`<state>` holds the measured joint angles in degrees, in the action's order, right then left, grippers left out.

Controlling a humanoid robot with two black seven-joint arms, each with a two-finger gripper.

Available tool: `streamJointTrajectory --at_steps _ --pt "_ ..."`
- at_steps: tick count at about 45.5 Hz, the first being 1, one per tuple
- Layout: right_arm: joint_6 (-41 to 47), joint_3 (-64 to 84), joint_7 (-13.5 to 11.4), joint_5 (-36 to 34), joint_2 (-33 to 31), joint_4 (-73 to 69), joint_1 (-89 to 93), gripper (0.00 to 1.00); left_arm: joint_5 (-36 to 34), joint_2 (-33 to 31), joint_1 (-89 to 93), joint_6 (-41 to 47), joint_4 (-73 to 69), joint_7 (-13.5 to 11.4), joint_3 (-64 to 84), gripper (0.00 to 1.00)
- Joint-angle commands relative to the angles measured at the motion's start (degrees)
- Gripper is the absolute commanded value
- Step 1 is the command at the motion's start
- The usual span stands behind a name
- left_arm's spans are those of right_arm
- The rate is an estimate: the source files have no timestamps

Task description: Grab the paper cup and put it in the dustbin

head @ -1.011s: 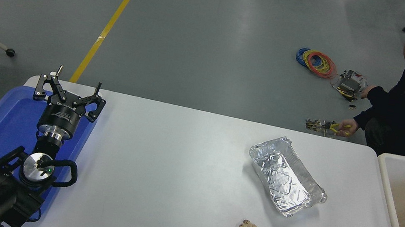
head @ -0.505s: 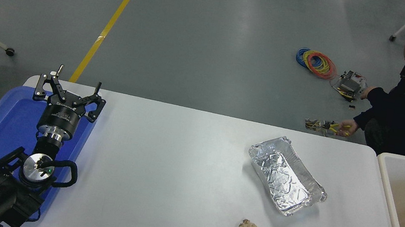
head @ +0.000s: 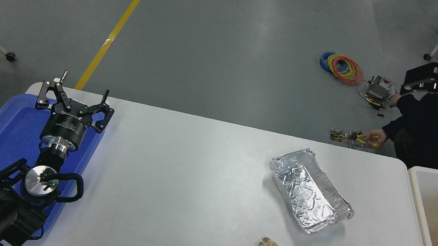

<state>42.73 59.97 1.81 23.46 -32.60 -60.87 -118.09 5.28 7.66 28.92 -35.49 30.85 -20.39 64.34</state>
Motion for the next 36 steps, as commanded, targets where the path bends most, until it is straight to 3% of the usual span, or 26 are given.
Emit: streamJointTrajectory --at_steps 1,36 --pt "2.27 1.03 -0.05 0.00 1.75 -5.13 -3.99 1.00 0.00 -0.02 0.00 -0.02 0.00 0.00 0.00 1.00" --pt "2.27 2.61 -0.14 0.09 2.37 -11.99 -4.00 1.00 0.00 -0.02 0.00 -0.02 0.00 0.00 0.00 1.00"
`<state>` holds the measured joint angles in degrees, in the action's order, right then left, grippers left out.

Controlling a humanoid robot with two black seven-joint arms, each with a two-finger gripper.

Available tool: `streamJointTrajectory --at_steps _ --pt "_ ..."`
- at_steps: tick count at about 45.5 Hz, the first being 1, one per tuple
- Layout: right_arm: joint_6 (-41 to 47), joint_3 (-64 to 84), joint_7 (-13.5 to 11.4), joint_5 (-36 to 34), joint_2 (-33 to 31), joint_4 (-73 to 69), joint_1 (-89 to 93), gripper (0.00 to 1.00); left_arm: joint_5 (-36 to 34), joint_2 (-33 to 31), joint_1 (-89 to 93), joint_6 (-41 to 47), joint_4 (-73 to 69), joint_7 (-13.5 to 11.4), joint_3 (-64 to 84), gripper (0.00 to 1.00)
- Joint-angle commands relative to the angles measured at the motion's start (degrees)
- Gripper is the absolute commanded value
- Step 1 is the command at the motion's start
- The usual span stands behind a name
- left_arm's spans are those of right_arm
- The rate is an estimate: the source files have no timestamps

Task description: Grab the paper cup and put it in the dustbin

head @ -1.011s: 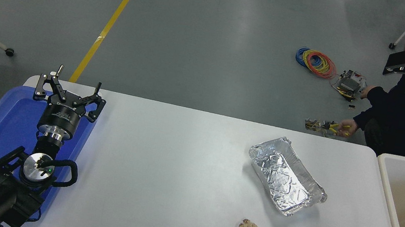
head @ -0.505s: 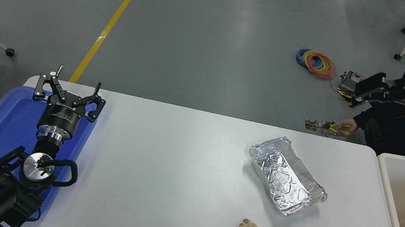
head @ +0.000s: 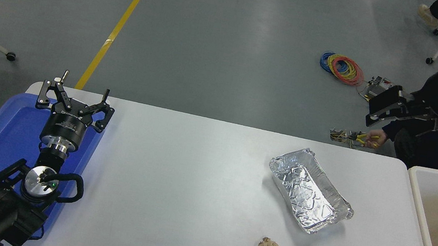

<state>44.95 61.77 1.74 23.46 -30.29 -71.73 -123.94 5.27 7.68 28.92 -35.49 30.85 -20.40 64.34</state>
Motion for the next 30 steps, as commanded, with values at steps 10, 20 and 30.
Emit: streamJointTrajectory --at_steps 10,20,30 --pt "0.05 3.53 -0.07 0.00 -0.30 -1.04 2.47 1.00 0.00 -0.03 0.00 -0.02 0.00 -0.08 0.00 1.00" --pt "0.05 3.53 -0.07 0.00 -0.21 -1.04 2.83 1.00 0.00 0.05 0.00 -0.02 0.00 -0.08 0.00 1.00" --pt "0.05 3.53 -0.07 0.00 -0.03 -1.04 2.83 1.00 0.00 0.05 0.00 -0.02 0.00 0.01 0.00 1.00"
